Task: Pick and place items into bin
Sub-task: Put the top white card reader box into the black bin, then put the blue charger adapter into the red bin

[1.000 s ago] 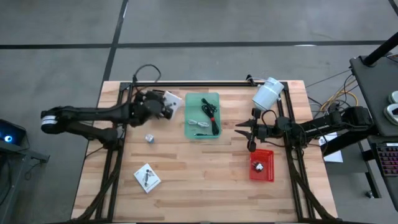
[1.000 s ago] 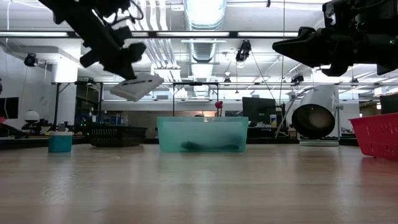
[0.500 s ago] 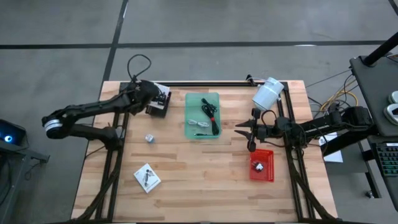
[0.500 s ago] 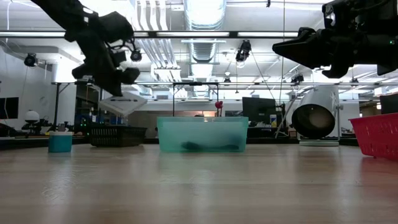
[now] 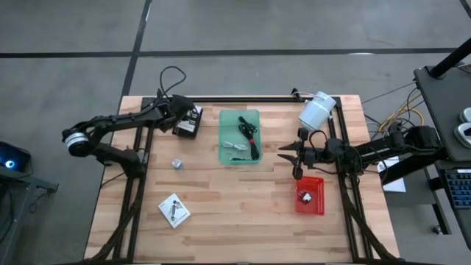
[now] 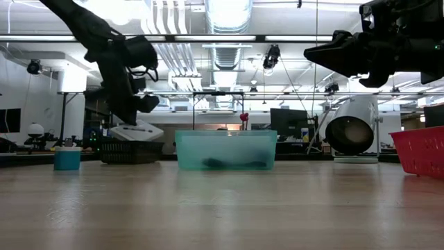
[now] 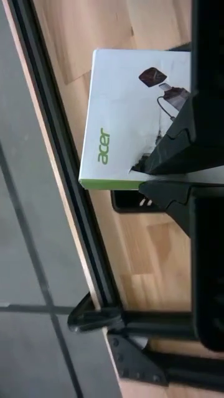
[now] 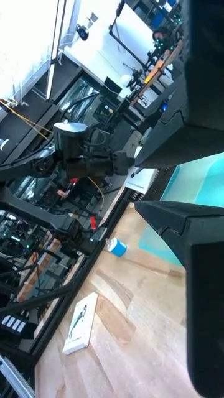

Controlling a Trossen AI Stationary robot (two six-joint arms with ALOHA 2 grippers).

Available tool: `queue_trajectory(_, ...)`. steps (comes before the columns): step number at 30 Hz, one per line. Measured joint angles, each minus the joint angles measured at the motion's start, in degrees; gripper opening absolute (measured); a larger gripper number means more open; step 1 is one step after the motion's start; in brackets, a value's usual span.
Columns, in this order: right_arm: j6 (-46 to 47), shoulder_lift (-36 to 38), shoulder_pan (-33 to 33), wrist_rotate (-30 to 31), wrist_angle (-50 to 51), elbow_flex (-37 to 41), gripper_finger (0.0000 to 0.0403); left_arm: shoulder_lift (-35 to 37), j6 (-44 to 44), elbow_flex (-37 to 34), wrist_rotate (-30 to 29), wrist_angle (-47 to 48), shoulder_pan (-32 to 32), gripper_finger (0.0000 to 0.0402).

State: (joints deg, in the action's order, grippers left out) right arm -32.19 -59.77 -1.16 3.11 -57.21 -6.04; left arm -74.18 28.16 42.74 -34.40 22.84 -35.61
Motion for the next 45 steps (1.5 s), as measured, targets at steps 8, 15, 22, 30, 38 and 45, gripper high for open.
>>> queue_trajectory(8,-1.21,-0.02,-0.01,0.02,0.00,0.00,0.0084,-1.52,-0.47,-0.24,3.86,0.53,-1.30,0.0004)
queue_trajectory(15,-1.26,-0.02,-0.01,0.02,0.00,0.00,0.0084,-1.14,-1.52,-0.24,3.84,0.47,-1.56,0.0058)
queue_trajectory(22,-1.28,-0.02,-0.01,0.02,-0.02,0.00,0.0084,-0.93,-3.39,-0.11,4.25,0.58,-1.54,0.0119)
queue_trajectory(30,-1.33,-0.02,-0.03,0.02,-0.02,0.00,0.0084,0.93,-4.40,1.90,22.68,0.32,-1.28,0.0134)
queue_trajectory(38,-2.48,-0.02,-0.01,0.03,-0.03,0.00,0.0084,2.73,-1.41,4.19,41.12,0.31,5.11,0.0134)
queue_trajectory(45,-2.46,-0.02,-0.01,0.02,-0.02,0.00,0.0084,4.74,8.72,4.06,41.78,3.02,14.11,0.0134)
